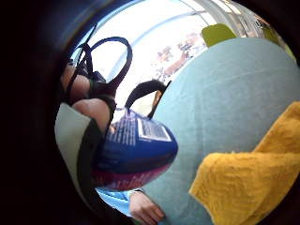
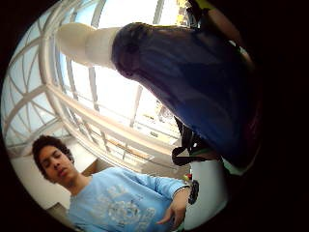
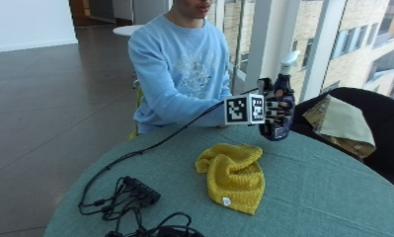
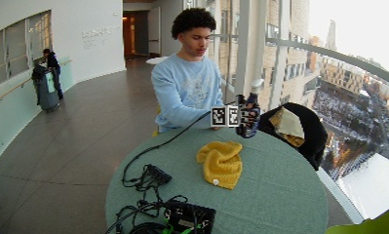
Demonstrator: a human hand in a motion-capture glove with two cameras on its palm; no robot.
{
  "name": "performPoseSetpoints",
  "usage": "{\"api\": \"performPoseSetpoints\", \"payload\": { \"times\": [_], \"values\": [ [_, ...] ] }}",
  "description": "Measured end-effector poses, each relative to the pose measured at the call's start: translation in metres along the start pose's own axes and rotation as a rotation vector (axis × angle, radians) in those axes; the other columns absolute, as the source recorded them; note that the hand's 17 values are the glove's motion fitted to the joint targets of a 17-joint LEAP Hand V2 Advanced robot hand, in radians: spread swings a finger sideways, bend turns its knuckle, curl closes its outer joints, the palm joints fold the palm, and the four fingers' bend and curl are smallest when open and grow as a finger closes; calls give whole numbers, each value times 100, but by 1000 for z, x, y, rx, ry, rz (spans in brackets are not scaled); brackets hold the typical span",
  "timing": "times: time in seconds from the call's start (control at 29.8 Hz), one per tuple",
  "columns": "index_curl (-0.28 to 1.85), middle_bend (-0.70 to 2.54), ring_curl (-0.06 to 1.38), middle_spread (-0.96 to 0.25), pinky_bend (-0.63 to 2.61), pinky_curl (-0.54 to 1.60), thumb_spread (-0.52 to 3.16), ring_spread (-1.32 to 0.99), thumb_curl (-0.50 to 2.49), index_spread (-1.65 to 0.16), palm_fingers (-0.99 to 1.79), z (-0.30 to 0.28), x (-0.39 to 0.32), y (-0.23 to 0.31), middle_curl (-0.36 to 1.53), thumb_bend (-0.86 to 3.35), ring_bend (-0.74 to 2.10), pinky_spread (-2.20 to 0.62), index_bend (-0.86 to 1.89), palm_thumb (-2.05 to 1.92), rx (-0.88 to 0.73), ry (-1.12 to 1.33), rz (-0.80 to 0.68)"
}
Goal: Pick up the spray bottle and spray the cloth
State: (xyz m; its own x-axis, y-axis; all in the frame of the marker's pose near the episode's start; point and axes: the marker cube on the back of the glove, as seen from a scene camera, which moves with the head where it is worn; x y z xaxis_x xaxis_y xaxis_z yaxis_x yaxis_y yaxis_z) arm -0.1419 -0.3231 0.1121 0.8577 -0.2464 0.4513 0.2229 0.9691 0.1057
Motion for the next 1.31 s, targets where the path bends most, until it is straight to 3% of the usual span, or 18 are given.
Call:
{"api": "performPoseSetpoints", "payload": {
  "times": [0.27, 0.6, 0.7, 1.01, 1.31],
  "values": [
    [14, 30, 38, -11, 39, 36, 88, -8, 56, -34, 93, 37, 16, -1, 44, -2, 57, 4, 7, 92, -76, 16, -10],
    [14, 29, 37, -12, 40, 36, 89, -8, 55, -35, 91, 42, 20, 5, 44, -3, 56, 6, 6, 92, -115, 38, -50],
    [12, 31, 38, -12, 41, 37, 92, -8, 53, -38, 76, 35, 18, 9, 44, -4, 55, 8, 0, 90, -141, 61, -48],
    [8, 29, 37, -12, 48, 38, 96, -8, 48, -42, 64, -36, 1, 31, 43, -4, 55, 12, 4, 81, -119, 236, -61],
    [9, 34, 36, -11, 45, 37, 100, -7, 44, -42, 66, -135, -10, 92, 44, -3, 55, 13, 7, 78, 3, 470, -4]
  ]
}}
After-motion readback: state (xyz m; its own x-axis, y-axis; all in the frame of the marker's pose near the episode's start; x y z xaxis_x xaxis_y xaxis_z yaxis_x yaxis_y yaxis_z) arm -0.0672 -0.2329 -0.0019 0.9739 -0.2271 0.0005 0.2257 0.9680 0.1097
